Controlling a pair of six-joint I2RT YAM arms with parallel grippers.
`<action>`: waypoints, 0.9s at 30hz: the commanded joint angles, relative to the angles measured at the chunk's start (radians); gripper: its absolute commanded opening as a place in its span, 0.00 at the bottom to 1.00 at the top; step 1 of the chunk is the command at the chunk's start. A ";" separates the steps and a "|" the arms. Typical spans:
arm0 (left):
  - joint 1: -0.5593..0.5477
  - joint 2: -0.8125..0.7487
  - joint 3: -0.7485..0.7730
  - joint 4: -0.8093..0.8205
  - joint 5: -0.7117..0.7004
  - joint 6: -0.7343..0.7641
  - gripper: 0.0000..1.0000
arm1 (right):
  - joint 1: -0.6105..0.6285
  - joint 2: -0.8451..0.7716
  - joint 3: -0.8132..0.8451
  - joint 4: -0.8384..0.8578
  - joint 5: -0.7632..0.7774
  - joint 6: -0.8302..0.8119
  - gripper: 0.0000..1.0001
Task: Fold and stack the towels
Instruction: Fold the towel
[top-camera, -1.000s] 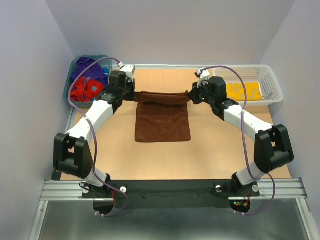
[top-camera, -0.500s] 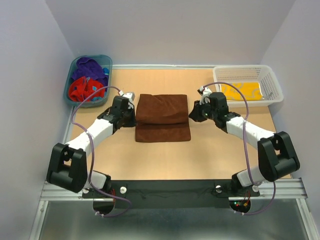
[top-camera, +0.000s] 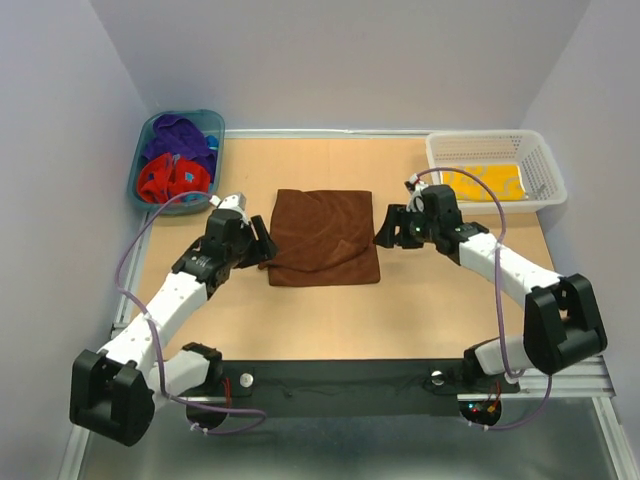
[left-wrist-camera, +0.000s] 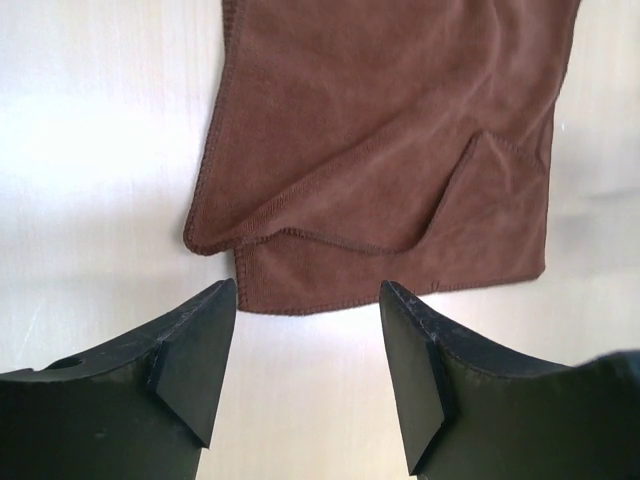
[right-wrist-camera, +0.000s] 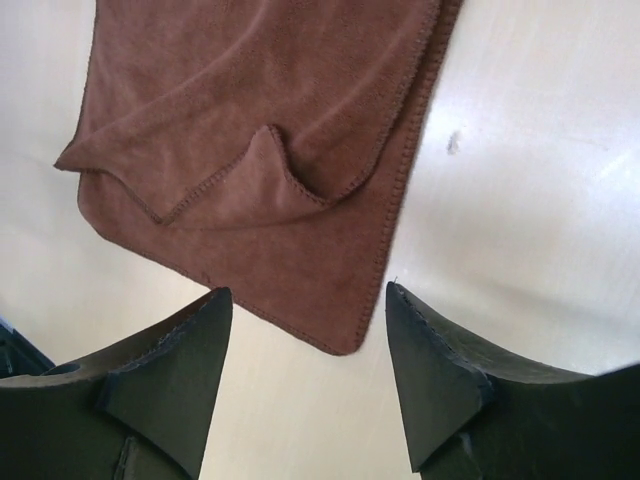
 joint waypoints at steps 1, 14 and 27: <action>0.016 0.050 -0.038 0.074 -0.057 -0.105 0.70 | 0.073 0.092 0.127 0.001 0.046 0.034 0.67; 0.100 0.330 -0.029 0.182 -0.119 -0.139 0.56 | 0.198 0.429 0.388 -0.005 0.123 -0.124 0.46; 0.106 0.395 -0.078 0.220 -0.077 -0.149 0.43 | 0.233 0.566 0.488 -0.042 0.077 -0.292 0.47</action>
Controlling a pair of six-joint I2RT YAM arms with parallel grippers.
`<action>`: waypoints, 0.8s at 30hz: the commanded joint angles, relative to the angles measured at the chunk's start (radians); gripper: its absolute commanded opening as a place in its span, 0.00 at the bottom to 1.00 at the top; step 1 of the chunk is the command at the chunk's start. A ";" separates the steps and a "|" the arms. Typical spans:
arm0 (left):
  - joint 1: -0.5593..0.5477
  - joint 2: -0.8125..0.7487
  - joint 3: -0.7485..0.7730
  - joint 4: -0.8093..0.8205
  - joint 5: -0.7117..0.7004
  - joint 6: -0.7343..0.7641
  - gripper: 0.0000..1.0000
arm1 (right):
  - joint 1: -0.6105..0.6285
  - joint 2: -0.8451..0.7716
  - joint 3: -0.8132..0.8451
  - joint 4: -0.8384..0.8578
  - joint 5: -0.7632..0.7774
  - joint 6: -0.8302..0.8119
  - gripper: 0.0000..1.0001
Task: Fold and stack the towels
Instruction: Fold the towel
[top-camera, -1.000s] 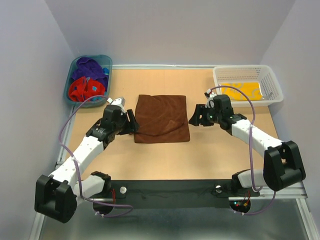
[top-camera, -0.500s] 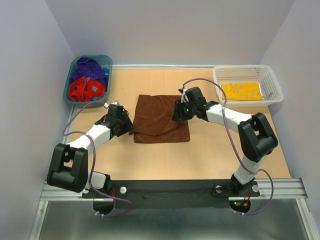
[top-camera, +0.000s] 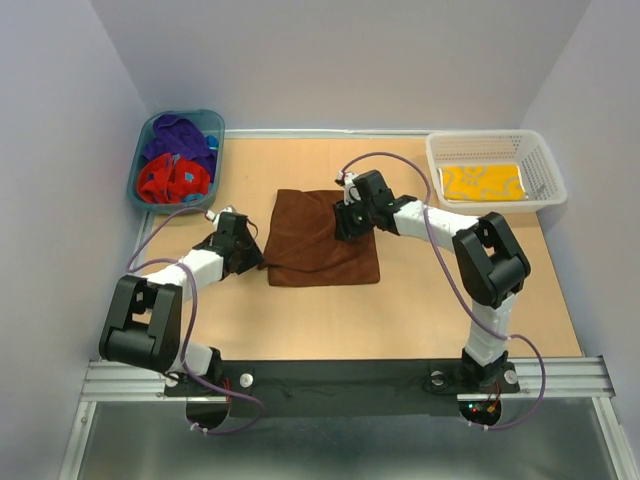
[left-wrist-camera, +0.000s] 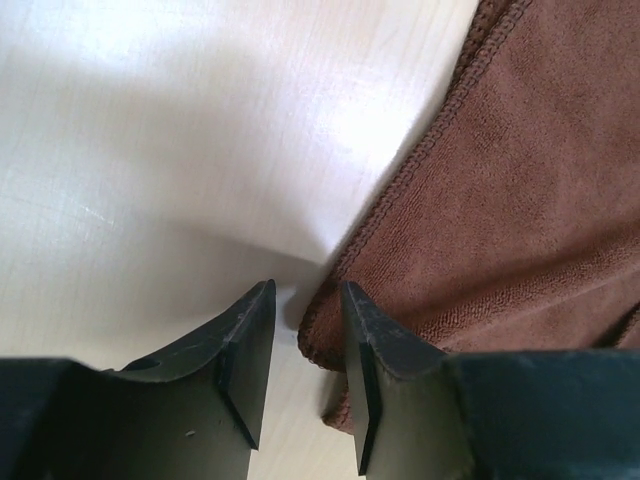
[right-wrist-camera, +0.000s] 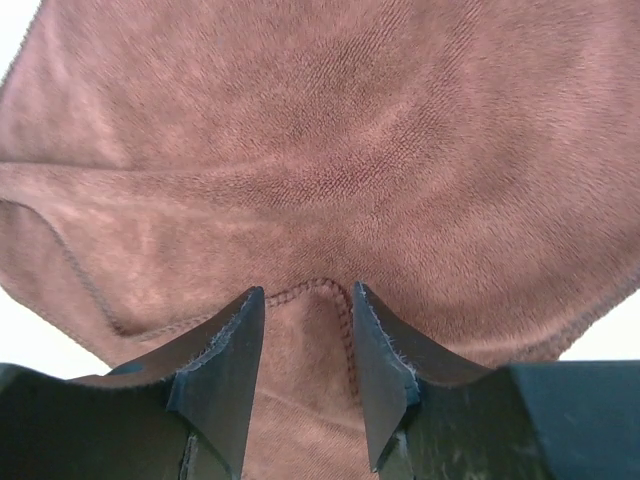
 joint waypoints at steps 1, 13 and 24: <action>0.002 0.010 -0.018 0.008 0.021 -0.006 0.43 | 0.010 0.035 0.044 -0.012 -0.025 -0.065 0.47; 0.002 -0.016 -0.072 0.015 0.077 -0.014 0.25 | 0.010 0.055 0.016 -0.037 0.027 -0.105 0.49; 0.002 -0.085 -0.075 0.002 0.074 -0.005 0.00 | 0.009 0.047 0.022 -0.070 0.038 -0.125 0.39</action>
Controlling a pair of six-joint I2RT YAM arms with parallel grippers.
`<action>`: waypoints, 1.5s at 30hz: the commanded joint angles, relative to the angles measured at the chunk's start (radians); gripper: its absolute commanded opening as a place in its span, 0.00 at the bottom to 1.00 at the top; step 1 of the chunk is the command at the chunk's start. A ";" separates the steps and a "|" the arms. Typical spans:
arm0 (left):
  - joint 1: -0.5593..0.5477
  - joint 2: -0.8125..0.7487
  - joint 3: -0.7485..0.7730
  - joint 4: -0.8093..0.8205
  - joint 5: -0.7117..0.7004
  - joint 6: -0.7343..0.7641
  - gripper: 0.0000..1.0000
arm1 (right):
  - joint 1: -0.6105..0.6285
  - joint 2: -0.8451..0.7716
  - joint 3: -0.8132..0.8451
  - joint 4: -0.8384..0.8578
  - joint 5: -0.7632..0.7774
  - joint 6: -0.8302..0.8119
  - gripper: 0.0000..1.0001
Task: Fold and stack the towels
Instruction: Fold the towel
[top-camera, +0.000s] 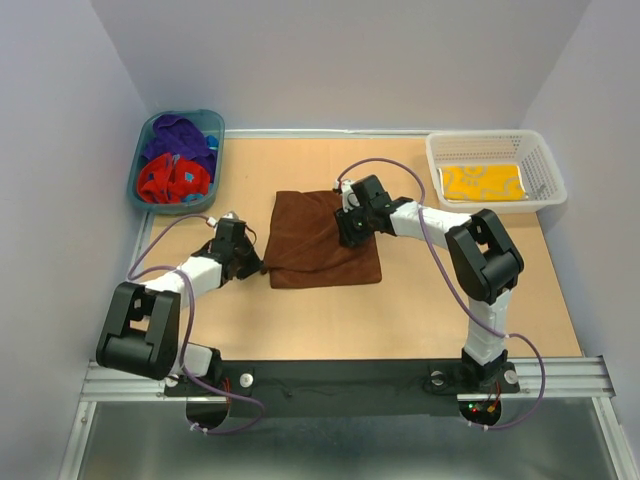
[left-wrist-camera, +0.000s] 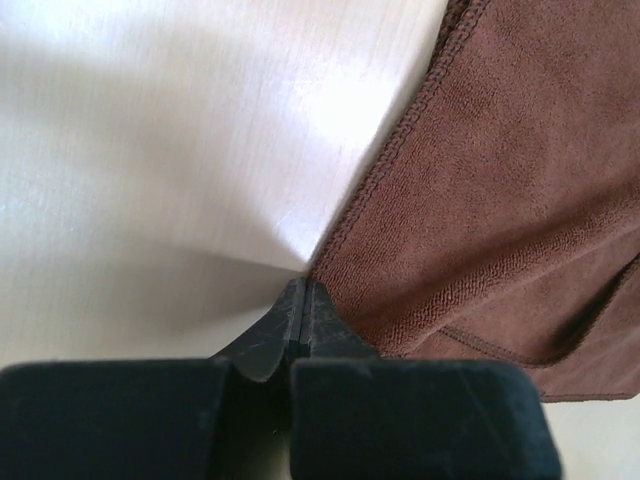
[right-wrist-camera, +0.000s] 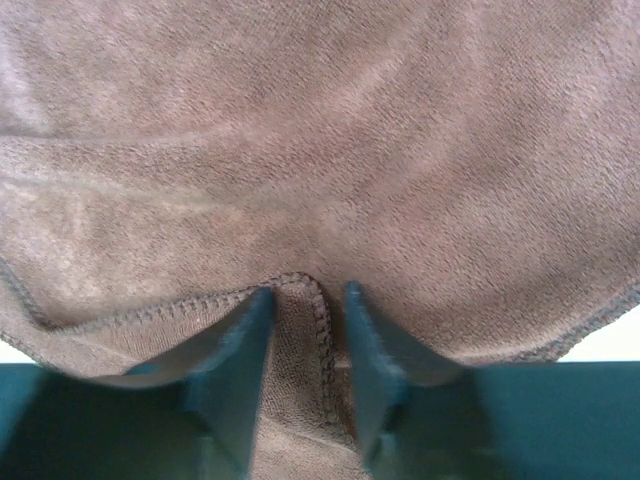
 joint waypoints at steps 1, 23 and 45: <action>0.000 -0.060 -0.014 -0.042 -0.004 0.014 0.00 | 0.005 -0.009 0.014 -0.034 0.031 -0.021 0.35; 0.000 -0.121 -0.015 -0.068 -0.001 0.034 0.00 | 0.006 -0.322 -0.262 -0.059 -0.120 -0.076 0.19; 0.000 -0.192 -0.050 -0.056 0.058 0.028 0.00 | 0.006 -0.586 -0.467 0.011 0.163 0.749 0.53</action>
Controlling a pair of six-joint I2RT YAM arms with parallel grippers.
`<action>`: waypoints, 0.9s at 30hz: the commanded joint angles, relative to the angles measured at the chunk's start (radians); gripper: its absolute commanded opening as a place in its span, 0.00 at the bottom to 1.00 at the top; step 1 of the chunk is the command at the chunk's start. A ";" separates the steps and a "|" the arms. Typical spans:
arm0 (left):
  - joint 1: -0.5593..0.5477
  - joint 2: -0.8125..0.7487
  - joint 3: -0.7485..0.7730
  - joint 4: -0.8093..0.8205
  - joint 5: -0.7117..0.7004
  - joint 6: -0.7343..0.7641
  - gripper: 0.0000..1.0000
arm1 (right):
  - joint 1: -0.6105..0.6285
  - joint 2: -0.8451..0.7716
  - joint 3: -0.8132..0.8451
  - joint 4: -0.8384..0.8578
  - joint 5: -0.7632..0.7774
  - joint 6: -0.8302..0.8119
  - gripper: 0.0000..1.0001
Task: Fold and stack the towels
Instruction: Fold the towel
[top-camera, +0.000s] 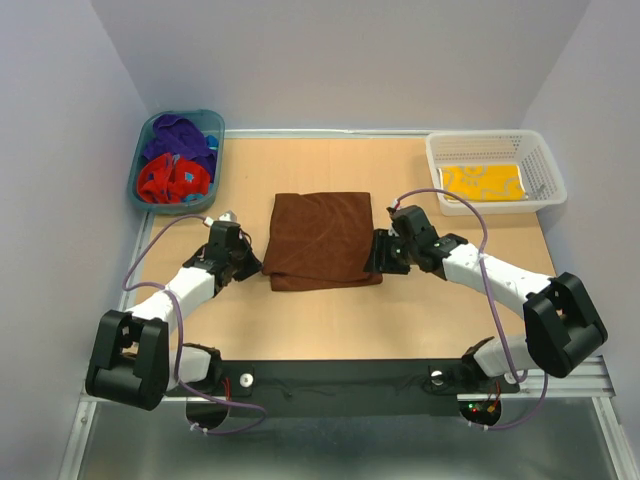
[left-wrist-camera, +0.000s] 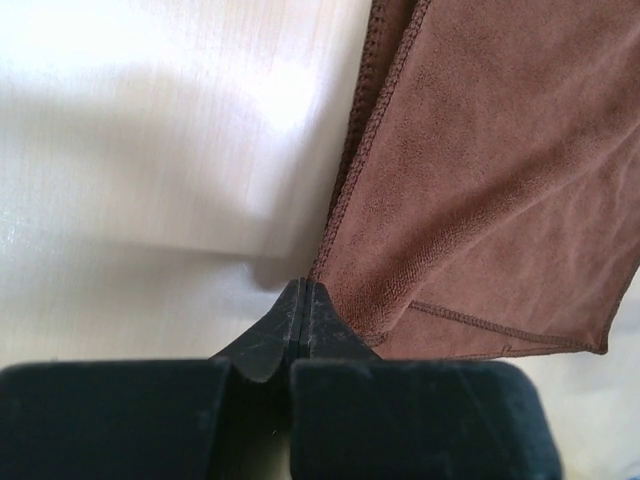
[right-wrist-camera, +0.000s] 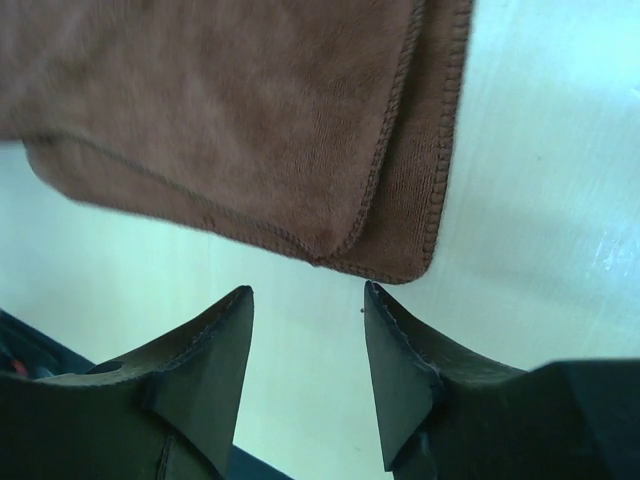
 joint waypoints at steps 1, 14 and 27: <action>0.002 -0.034 -0.017 0.003 0.012 0.009 0.00 | 0.004 -0.005 0.013 0.086 0.123 0.279 0.53; 0.000 -0.059 -0.022 0.006 0.017 0.012 0.00 | 0.005 0.093 -0.056 0.151 0.105 0.469 0.48; 0.000 -0.063 -0.022 0.006 0.017 0.012 0.00 | 0.005 0.142 -0.063 0.192 0.111 0.509 0.40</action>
